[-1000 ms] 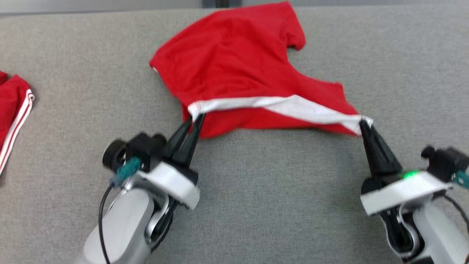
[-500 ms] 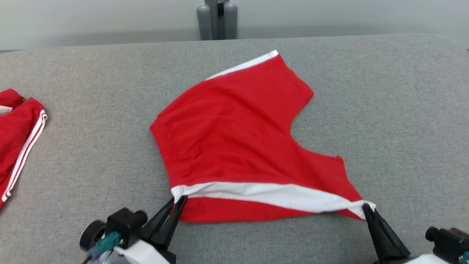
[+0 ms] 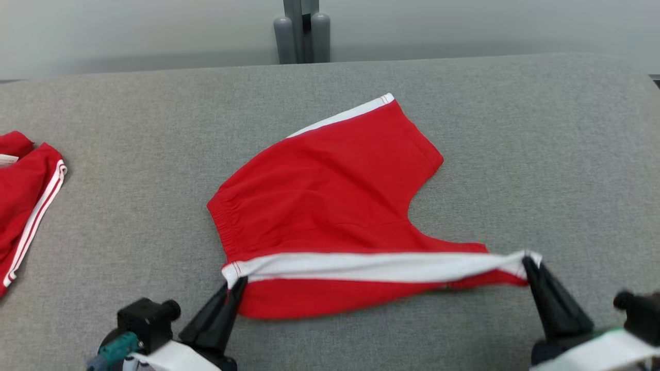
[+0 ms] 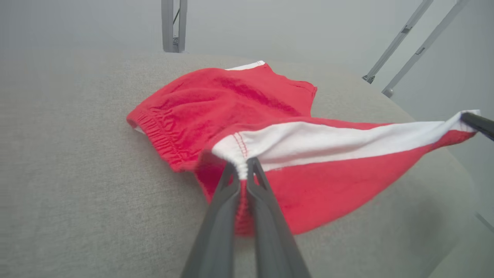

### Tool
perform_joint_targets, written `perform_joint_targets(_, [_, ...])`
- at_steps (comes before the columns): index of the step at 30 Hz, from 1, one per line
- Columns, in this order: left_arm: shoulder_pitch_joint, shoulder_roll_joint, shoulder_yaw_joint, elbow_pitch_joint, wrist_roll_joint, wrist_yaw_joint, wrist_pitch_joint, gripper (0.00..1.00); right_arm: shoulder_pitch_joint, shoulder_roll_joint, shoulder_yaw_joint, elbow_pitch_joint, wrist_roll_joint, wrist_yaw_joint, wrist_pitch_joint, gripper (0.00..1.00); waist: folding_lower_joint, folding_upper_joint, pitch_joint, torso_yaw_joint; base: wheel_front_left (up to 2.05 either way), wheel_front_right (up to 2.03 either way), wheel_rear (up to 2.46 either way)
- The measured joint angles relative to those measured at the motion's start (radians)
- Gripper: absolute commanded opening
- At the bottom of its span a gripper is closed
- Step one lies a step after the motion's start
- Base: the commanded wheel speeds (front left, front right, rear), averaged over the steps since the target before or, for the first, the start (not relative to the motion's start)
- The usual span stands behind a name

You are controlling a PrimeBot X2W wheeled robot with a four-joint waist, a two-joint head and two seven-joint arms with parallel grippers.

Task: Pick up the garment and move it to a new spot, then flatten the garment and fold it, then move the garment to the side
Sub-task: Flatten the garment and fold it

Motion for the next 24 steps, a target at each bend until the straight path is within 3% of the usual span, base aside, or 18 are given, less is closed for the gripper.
perform_joint_targets(7, [-0.129, -0.05, 0.042, 0.066, -0.019, 0.004, -0.026, 0.0, -0.331, -0.06, 0.053, 0.138, -0.014, 0.0, -0.036, 0.0, 0.0, 0.0, 0.052, 0.024, 0.0, 0.0, 0.0])
perform_joint_targets(17, [-0.42, -0.184, 0.038, 0.32, -0.035, -0.059, -0.079, 0.0, -0.819, -0.085, 0.167, 0.607, 0.066, -0.001, -0.123, 0.0, 0.0, 0.0, 0.152, 0.098, 0.0, 0.0, 0.0])
perform_joint_targets(21, [-0.493, -0.226, 0.03, 0.415, -0.035, -0.077, -0.097, 0.0, -0.938, -0.095, 0.201, 0.753, 0.08, -0.001, -0.141, 0.0, 0.0, 0.0, 0.188, 0.123, 0.0, 0.0, 0.0])
perform_joint_targets(23, [-0.562, -0.272, 0.019, 0.497, -0.035, -0.101, -0.119, 0.0, -1.033, -0.117, 0.218, 0.885, 0.092, -0.001, -0.168, 0.0, 0.0, 0.0, 0.219, 0.153, 0.0, 0.0, 0.0])
perform_joint_targets(24, [-0.562, -0.272, 0.019, 0.497, -0.035, -0.101, -0.119, 0.0, -1.033, -0.117, 0.218, 0.885, 0.092, -0.001, -0.168, 0.0, 0.0, 0.0, 0.219, 0.153, 0.0, 0.0, 0.0])
